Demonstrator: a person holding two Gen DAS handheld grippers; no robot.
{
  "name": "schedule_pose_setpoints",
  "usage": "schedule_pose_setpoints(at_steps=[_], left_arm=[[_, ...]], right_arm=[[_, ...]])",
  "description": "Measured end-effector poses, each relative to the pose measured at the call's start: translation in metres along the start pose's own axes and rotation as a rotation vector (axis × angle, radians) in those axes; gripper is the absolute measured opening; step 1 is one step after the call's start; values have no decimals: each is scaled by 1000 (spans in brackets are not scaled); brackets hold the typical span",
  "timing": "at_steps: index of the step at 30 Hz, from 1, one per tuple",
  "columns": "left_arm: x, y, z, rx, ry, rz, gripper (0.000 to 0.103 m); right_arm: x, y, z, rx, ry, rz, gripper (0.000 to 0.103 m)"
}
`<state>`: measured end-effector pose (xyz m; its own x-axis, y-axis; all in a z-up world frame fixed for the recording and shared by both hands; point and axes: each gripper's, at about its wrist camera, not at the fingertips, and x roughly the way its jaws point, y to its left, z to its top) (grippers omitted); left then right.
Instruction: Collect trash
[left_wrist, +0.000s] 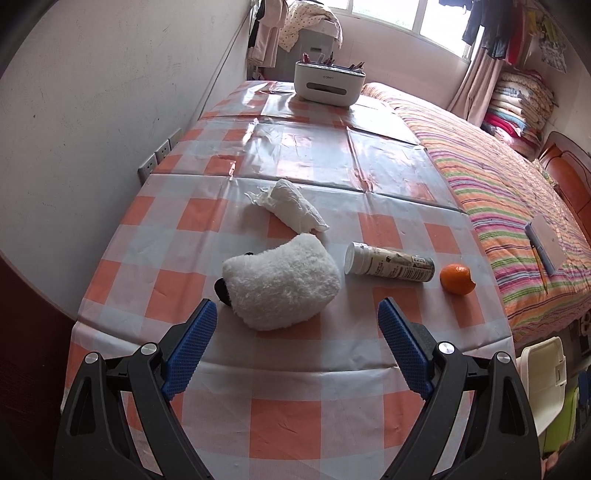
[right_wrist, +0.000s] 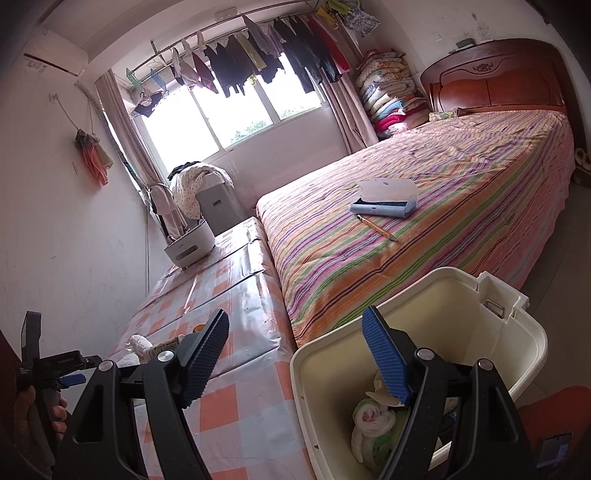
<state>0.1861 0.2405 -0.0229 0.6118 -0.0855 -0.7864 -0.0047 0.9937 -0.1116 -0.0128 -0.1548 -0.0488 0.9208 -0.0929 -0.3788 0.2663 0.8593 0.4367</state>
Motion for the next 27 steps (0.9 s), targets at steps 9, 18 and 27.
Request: schedule_pose_setpoints(at_steps=[9,18,27], left_arm=[[38,11,13,-90,62,-21,87],[65,22,17,-140,97,-34,87],[73,23,18,-121,90,-17,87]], right_arm=[[13,3,-5,-18,28,-23,73],[29,16,-13,-64,74,-32,73],[67,64,-4,-184,130,43,73]])
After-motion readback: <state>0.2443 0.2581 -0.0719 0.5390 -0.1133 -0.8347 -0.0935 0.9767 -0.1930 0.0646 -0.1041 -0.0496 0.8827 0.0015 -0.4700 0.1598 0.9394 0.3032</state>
